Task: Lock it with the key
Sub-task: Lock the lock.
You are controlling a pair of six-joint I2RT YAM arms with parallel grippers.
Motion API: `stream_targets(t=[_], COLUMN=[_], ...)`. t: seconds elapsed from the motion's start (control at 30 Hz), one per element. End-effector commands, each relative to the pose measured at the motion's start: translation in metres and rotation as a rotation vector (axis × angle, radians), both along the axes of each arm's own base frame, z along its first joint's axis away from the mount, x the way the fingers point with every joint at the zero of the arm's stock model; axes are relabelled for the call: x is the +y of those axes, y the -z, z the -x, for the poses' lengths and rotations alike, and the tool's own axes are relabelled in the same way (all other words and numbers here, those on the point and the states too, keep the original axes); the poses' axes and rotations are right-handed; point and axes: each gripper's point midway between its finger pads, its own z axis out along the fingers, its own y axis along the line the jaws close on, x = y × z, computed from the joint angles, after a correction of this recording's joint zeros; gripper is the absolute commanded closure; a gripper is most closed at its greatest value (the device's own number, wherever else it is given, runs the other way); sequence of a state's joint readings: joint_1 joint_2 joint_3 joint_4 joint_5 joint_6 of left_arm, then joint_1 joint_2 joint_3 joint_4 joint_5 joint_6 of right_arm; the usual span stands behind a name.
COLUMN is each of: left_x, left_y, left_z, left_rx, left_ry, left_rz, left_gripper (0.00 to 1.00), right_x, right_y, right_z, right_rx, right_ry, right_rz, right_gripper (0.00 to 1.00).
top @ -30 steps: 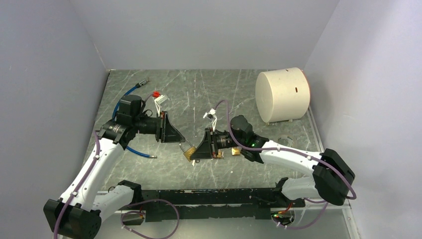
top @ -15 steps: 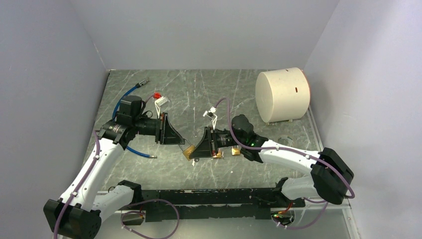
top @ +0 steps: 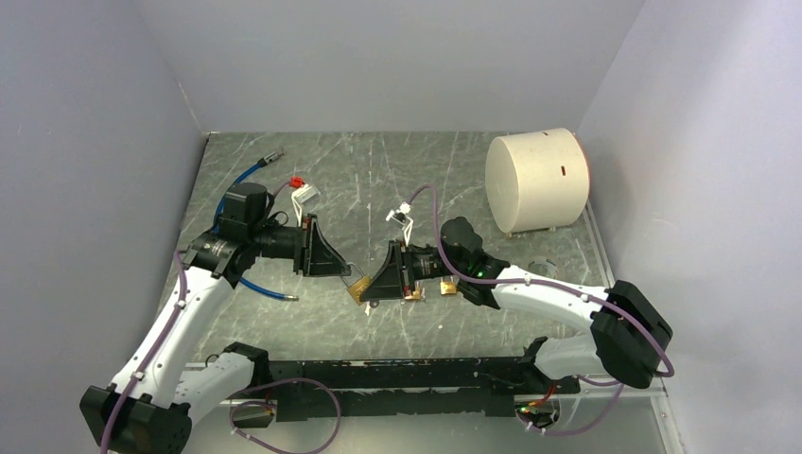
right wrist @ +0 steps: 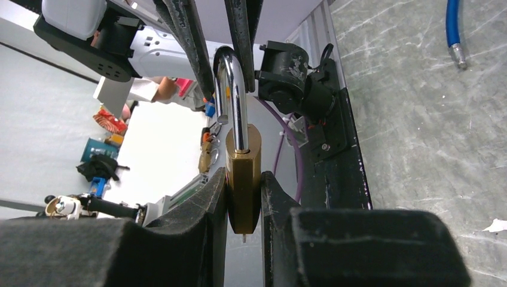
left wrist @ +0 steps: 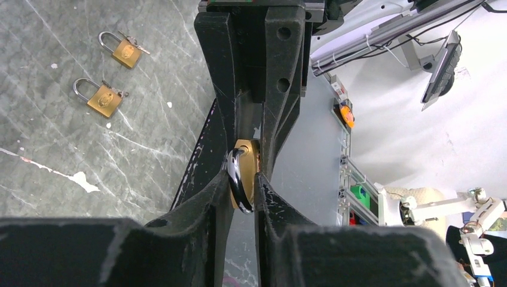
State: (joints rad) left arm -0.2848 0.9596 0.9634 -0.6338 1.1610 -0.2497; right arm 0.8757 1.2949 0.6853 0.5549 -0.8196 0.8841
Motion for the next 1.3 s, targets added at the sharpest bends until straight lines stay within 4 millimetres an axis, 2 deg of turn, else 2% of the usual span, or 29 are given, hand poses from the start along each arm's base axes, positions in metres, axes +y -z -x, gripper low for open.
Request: stream_targets(t=[0.0, 0.13, 0.33, 0.93, 1.17, 1.27], left_x=[-0.0002, 0.0003, -0.0014, 0.0020, 0.0031, 0.0035], left_y=[-0.0052, -0.0031, -0.0040, -0.0086, -0.0073, -0.0084], left_z=[0.0013, 0.0016, -0.0011, -0.0032, -0.0026, -0.0043], left_rx=[-0.053, -0.061, -0.072, -0.105, -0.091, -0.099], left_ry=[0.025, 0.035, 0.056, 0.048, 0.063, 0.055], left_rz=[0.013, 0.006, 0.016, -0.029, -0.044, -0.049], left_gripper=[0.77, 0.82, 0.77, 0.72, 0.75, 0.73], right_x=[0.0032, 0.0038, 0.0043, 0.0058, 0.0050, 0.0049], right_y=[-0.0417, -0.0410, -0.0402, -0.0351, -0.0362, -0.0358], right_z=[-0.0028, -0.0019, -0.0001, -0.0009, 0.0004, 0.0007], right_rx=[-0.092, -0.090, -0.091, -0.076, -0.080, -0.079], right_ry=[-0.012, -0.025, -0.041, -0.046, -0.049, -0.053], right_rz=[-0.126, -0.124, -0.121, -0.111, -0.113, -0.113], right_gripper=[1.00, 1.00, 1.00, 1.00, 1.00, 1.00])
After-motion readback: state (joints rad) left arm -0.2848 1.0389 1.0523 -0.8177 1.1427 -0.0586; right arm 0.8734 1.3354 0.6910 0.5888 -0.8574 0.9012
